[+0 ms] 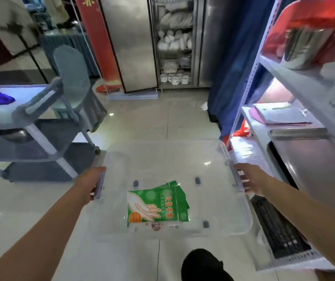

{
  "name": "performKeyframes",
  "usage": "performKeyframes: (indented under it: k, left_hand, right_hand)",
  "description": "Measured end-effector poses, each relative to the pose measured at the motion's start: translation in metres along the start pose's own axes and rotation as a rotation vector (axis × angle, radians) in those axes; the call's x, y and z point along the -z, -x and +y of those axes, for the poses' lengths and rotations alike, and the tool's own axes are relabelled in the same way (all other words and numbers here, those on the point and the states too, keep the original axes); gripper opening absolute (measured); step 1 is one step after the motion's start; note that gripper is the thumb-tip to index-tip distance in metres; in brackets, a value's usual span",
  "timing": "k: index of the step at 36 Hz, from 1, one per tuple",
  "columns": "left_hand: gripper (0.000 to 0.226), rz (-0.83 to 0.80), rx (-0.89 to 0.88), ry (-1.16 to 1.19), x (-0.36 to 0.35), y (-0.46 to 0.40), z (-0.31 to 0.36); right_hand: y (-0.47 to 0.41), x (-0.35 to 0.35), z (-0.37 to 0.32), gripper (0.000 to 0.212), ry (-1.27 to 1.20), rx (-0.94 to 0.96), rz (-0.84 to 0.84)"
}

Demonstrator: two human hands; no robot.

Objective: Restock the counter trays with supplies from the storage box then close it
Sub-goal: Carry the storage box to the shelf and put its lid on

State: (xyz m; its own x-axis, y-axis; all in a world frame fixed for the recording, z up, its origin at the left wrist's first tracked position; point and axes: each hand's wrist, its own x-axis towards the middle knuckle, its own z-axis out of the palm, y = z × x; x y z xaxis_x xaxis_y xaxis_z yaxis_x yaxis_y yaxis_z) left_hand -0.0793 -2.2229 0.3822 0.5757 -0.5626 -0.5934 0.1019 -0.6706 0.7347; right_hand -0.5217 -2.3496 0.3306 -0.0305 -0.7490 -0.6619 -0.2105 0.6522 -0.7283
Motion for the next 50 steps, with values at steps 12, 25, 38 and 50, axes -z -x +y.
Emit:
performKeyframes:
  k: [12,25,38,50]
  left_hand:
    - [0.032,-0.266,-0.018,-0.177,-0.139,-0.215,0.172]
    - [0.026,-0.434,-0.088,-0.397,-0.28,-0.378,0.314]
    - [0.031,-0.817,-0.14,-0.825,-0.448,-0.524,0.396]
    - [0.028,-0.951,-0.271,-1.044,-0.488,-0.55,0.412]
  right_hand:
    - [-0.171,0.0,-0.072,0.044,-0.284,-0.226,0.296]
    - [-0.27,-0.018,-0.107,0.055,-0.576,-0.378,0.507]
    - [-0.286,-0.122,-0.121,0.047,-0.941,-0.564,0.884]
    - [-0.28,-0.235,-0.129,0.046,-1.174,-0.635,1.14]
